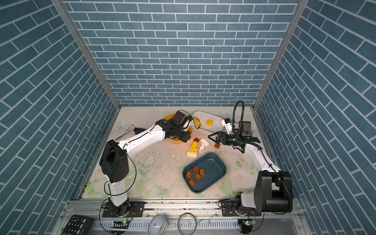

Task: Sort the legos into containers by color
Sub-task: 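Carry the yellow brick with the left gripper and drop it into the white tub, then return the left gripper to the loose bricks and grasp another yellow brick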

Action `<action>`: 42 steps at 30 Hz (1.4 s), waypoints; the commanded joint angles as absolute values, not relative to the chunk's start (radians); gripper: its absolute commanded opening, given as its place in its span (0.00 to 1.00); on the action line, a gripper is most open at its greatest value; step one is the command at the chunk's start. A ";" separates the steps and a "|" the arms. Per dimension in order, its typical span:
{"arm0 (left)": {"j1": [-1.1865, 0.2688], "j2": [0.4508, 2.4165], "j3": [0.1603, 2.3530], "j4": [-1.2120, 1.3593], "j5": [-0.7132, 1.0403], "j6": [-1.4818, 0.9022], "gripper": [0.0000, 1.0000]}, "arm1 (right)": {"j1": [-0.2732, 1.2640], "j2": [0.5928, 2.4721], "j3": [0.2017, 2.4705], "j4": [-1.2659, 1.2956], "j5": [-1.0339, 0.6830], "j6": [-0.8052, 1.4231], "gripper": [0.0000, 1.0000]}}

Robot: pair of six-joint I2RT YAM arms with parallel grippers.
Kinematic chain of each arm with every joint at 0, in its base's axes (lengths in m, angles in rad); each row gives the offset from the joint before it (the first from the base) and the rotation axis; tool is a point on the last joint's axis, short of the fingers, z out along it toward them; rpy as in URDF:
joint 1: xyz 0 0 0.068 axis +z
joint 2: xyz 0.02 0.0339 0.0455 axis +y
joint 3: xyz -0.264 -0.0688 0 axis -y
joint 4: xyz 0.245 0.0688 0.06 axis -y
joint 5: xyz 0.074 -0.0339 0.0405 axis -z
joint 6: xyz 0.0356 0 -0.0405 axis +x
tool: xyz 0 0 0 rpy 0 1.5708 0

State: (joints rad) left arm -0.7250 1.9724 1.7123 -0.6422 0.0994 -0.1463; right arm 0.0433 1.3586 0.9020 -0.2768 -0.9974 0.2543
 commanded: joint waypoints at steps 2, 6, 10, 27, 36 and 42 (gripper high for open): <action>-0.716 2.132 1.908 -0.671 0.104 -0.110 0.29 | 0.041 1.379 0.948 -0.278 -0.997 0.218 0.98; -0.712 2.271 2.086 -0.652 0.074 -0.099 0.29 | 0.040 1.388 0.961 -0.288 -0.992 0.212 0.99; -0.700 2.407 2.266 -0.636 0.048 -0.109 0.28 | 0.040 1.394 0.965 -0.303 -0.983 0.201 0.99; -0.666 2.652 2.542 -0.522 0.047 -0.154 0.62 | 0.038 1.382 0.982 -0.355 -0.912 0.180 0.98; -0.685 2.459 2.383 -0.645 0.103 -0.126 0.75 | 0.038 1.373 0.980 -0.357 -0.905 0.185 0.98; -0.724 2.220 2.052 -0.609 0.125 -0.147 0.75 | 0.038 1.366 0.968 -0.349 -0.900 0.190 0.98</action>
State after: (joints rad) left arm -0.6926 2.3131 2.1281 -0.6006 0.1028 -0.1486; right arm 0.0425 1.3895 0.9550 -0.3363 -0.9104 0.2276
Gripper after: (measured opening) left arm 0.749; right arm 0.985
